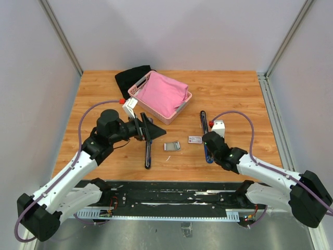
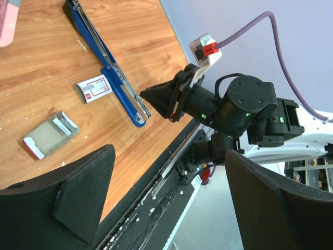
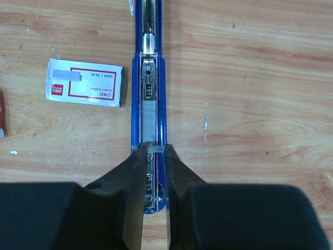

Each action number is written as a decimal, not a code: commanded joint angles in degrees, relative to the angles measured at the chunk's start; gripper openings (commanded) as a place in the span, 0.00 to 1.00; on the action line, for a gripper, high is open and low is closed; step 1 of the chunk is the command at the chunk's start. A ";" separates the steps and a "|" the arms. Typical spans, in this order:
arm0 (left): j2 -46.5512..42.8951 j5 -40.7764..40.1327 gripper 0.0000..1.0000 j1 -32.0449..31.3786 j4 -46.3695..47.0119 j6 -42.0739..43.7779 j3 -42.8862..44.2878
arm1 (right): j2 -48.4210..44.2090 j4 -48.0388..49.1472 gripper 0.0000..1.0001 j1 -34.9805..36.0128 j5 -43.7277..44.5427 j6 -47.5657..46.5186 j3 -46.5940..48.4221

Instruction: Load the staples into the stapler

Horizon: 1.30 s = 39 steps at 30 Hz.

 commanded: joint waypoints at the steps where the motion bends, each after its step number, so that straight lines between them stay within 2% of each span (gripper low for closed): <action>1: -1.33 -0.40 0.91 0.09 0.47 -0.22 -0.79 | 0.32 -0.91 0.09 0.91 1.19 0.93 0.71; 18: -2.00 -0.39 0.91 0.10 1.05 -0.92 -1.54 | -1.50 -0.78 0.09 0.86 0.56 -0.12 2.98; 39: -2.11 -0.63 0.91 0.11 1.00 -0.91 -1.76 | 2.25 0.73 0.09 0.91 -0.64 0.76 1.59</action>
